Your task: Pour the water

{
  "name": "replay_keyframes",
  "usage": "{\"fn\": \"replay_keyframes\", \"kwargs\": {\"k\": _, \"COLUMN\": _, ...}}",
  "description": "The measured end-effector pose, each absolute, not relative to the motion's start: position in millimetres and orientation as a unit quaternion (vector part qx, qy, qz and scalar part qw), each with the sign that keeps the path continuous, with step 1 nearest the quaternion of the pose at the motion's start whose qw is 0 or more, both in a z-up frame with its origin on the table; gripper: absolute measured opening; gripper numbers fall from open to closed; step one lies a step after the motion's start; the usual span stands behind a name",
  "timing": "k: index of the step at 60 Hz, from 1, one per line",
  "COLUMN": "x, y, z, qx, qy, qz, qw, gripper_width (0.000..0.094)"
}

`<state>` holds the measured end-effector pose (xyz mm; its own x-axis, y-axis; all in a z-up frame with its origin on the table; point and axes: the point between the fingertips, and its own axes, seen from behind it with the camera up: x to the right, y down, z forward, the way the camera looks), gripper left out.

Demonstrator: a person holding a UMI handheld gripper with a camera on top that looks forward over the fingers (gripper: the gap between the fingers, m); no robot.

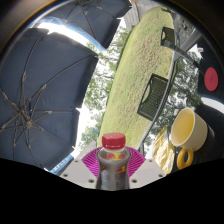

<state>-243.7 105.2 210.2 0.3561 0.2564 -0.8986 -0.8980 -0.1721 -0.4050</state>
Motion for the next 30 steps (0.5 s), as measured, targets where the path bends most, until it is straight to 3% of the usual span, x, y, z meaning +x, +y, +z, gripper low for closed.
{"fn": "replay_keyframes", "kwargs": {"k": 8, "x": -209, "y": 131, "z": 175, "qx": -0.542, "qy": 0.386, "qz": 0.584, "qw": 0.465, "gripper_width": 0.0310}}
{"fn": "replay_keyframes", "kwargs": {"k": 16, "x": -190, "y": 132, "z": 157, "qx": -0.506, "qy": 0.449, "qz": 0.623, "qw": 0.393, "gripper_width": 0.0326}}
{"fn": "replay_keyframes", "kwargs": {"k": 25, "x": -186, "y": 129, "z": 143, "qx": -0.504, "qy": 0.476, "qz": 0.626, "qw": 0.356, "gripper_width": 0.0327}}
{"fn": "replay_keyframes", "kwargs": {"k": 30, "x": -189, "y": 119, "z": 161, "qx": -0.536, "qy": 0.433, "qz": 0.615, "qw": 0.383, "gripper_width": 0.0329}}
